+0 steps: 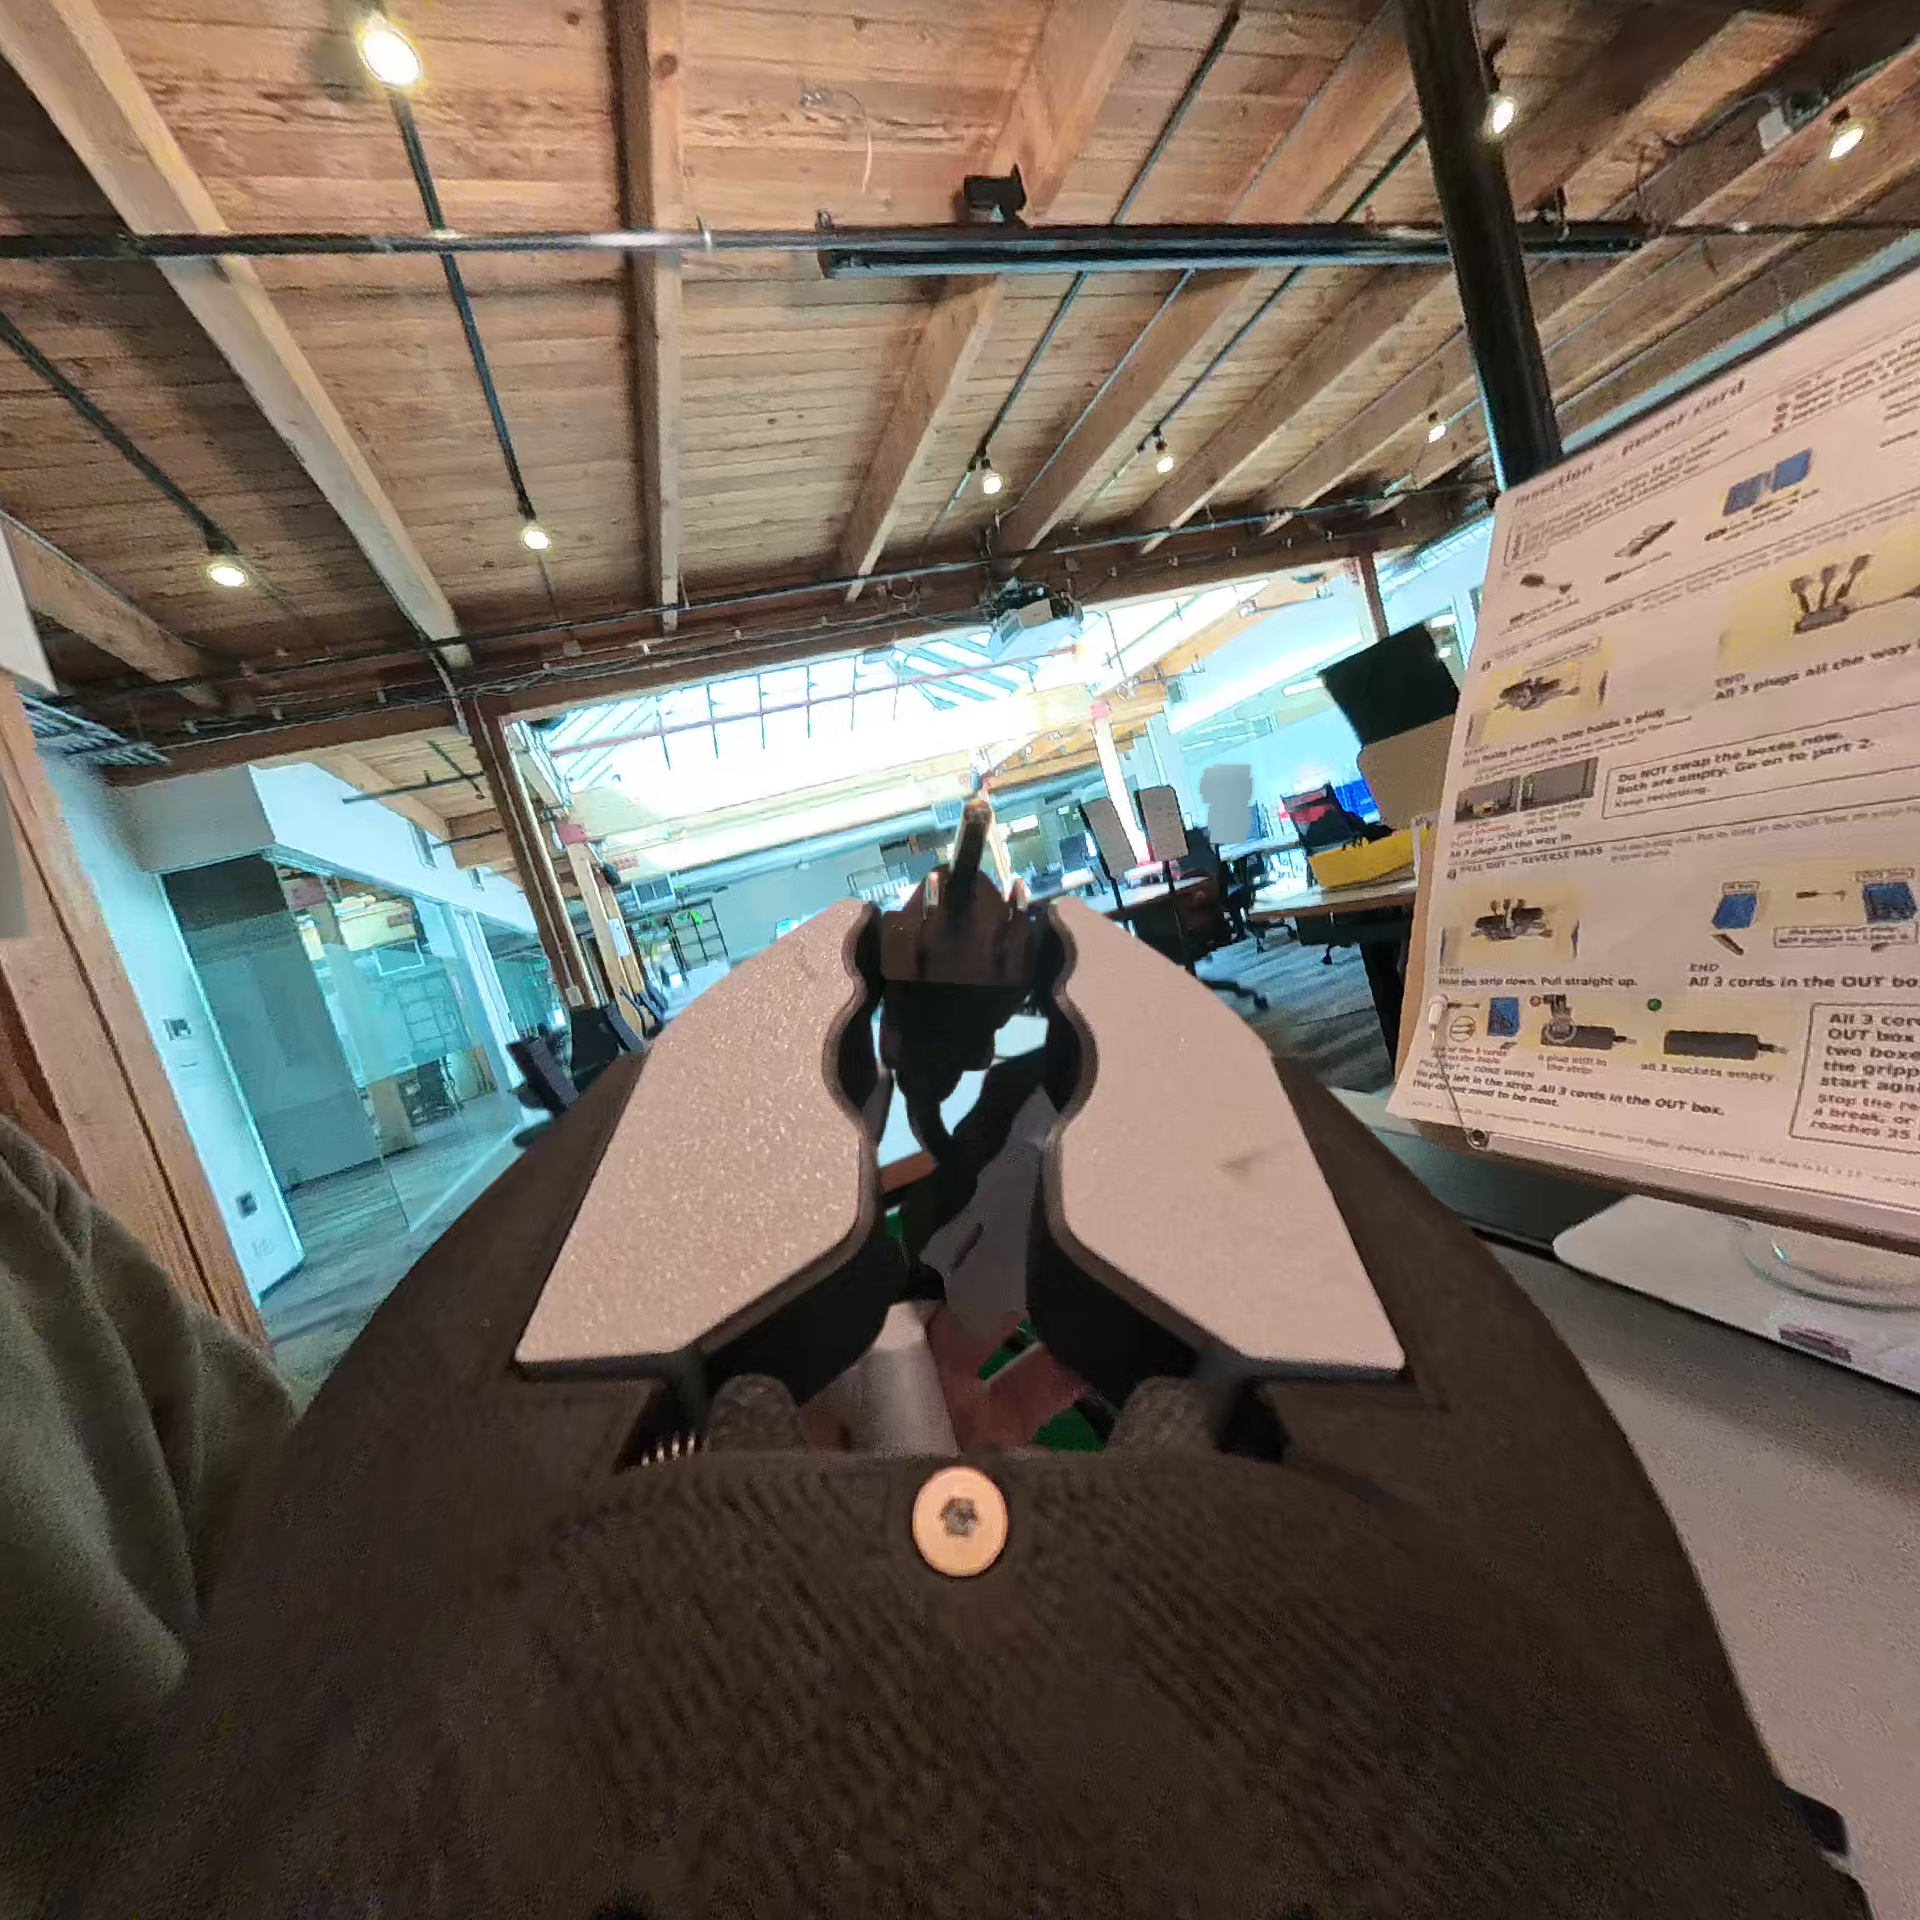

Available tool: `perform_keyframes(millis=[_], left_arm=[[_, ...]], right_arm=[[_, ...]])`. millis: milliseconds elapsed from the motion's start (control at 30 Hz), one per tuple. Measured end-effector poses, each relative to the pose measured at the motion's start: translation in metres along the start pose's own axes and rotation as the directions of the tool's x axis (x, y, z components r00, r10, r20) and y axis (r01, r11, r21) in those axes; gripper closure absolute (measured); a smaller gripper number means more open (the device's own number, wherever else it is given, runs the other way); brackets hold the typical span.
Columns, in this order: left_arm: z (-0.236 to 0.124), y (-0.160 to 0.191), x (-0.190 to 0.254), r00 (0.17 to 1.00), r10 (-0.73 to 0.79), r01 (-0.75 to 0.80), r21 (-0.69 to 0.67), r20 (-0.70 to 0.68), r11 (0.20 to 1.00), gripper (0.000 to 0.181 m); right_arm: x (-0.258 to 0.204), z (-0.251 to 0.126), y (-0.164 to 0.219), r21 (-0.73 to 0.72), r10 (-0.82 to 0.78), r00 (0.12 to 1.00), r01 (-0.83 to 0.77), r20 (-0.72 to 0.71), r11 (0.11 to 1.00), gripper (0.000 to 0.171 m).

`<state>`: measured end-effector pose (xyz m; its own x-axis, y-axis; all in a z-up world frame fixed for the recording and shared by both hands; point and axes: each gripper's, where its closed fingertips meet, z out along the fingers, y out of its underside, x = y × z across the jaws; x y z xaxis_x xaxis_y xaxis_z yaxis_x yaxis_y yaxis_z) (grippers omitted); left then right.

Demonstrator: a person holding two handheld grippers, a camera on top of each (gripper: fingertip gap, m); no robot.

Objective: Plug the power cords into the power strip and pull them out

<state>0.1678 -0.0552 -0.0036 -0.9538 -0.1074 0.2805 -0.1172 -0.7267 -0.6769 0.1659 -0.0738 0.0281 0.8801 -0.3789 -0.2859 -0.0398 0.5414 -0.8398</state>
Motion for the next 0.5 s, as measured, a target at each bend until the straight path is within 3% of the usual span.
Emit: perform_keyframes(millis=[67,233,333,400,500], left_arm=[[0.005,0.001,0.008,0.999,0.014,-0.017,-0.054,-0.043,0.998,0.154],[0.021,0.017,0.026,0.992,0.021,-0.063,-0.345,-0.124,0.937,0.168],[0.027,0.024,0.038,0.972,0.111,-0.202,-0.494,-0.208,0.846,0.168],[0.030,0.025,0.045,0.945,0.174,-0.306,-0.552,-0.279,0.776,0.168],[0.020,0.028,0.057,0.853,0.222,-0.500,-0.618,-0.472,0.607,0.168]], right_arm=[[0.000,-0.008,-0.003,0.052,0.012,1.000,-0.013,0.007,0.999,0.143],[0.004,-0.036,-0.008,0.126,0.051,0.997,-0.058,0.054,0.990,0.143],[0.001,-0.052,-0.009,0.050,0.021,0.996,-0.026,0.091,0.998,0.141],[0.002,-0.066,-0.014,-0.029,-0.101,0.993,0.103,0.057,0.994,0.133],[-0.006,-0.079,-0.020,-0.209,-0.274,0.960,0.282,0.066,0.937,0.127]])
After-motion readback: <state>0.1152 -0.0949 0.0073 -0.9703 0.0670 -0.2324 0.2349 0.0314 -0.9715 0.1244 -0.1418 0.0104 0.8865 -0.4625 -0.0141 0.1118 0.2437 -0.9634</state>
